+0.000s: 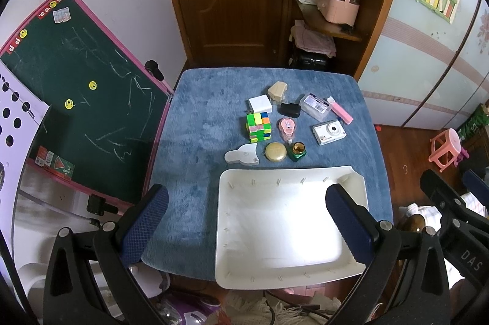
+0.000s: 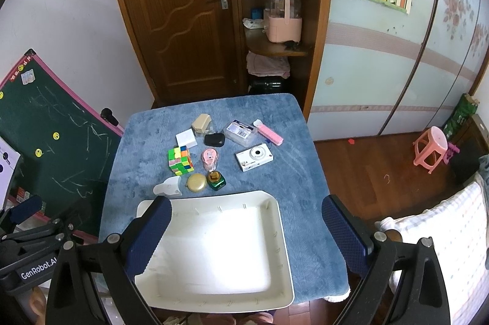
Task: Organize rigid objects
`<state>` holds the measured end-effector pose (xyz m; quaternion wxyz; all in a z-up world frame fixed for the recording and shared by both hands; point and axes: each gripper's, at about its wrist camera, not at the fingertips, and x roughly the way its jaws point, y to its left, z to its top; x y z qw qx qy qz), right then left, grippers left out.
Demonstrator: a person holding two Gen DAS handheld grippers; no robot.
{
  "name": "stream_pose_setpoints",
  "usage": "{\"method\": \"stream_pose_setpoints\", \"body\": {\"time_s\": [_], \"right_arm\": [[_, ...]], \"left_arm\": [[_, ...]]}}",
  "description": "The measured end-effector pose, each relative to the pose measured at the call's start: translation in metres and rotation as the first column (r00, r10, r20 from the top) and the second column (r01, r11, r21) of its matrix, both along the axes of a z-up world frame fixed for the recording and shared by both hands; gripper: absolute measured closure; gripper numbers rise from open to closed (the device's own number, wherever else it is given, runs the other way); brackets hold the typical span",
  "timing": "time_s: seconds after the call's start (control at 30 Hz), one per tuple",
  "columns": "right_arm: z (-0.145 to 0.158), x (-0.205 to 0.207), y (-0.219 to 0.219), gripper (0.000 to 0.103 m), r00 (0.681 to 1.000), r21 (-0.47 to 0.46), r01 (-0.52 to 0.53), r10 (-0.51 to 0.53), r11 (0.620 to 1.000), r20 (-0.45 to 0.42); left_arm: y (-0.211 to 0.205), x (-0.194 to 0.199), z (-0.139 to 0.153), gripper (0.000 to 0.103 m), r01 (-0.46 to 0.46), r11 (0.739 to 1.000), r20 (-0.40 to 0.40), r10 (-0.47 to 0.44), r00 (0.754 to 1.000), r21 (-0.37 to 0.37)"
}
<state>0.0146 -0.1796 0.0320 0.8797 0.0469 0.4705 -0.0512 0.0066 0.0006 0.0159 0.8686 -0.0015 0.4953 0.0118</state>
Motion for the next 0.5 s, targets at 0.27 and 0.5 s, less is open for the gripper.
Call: {"method": "stream_pose_setpoints", "body": {"time_s": [0.27, 0.5], "right_arm": [[0.0005, -0.0001, -0.0001, 0.004, 1.0, 0.002, -0.003, 0.003, 1.0, -0.001], [0.0004, -0.0001, 0.0003, 0.004, 1.0, 0.004, -0.004, 0.004, 1.0, 0.0]], "left_arm": [[0.0004, -0.0002, -0.0008, 0.001, -0.001, 1.0, 0.0, 0.001, 1.0, 0.001], [0.0012, 0.0002, -0.0014, 0.001, -0.003, 1.0, 0.002, 0.003, 1.0, 0.004]]}}
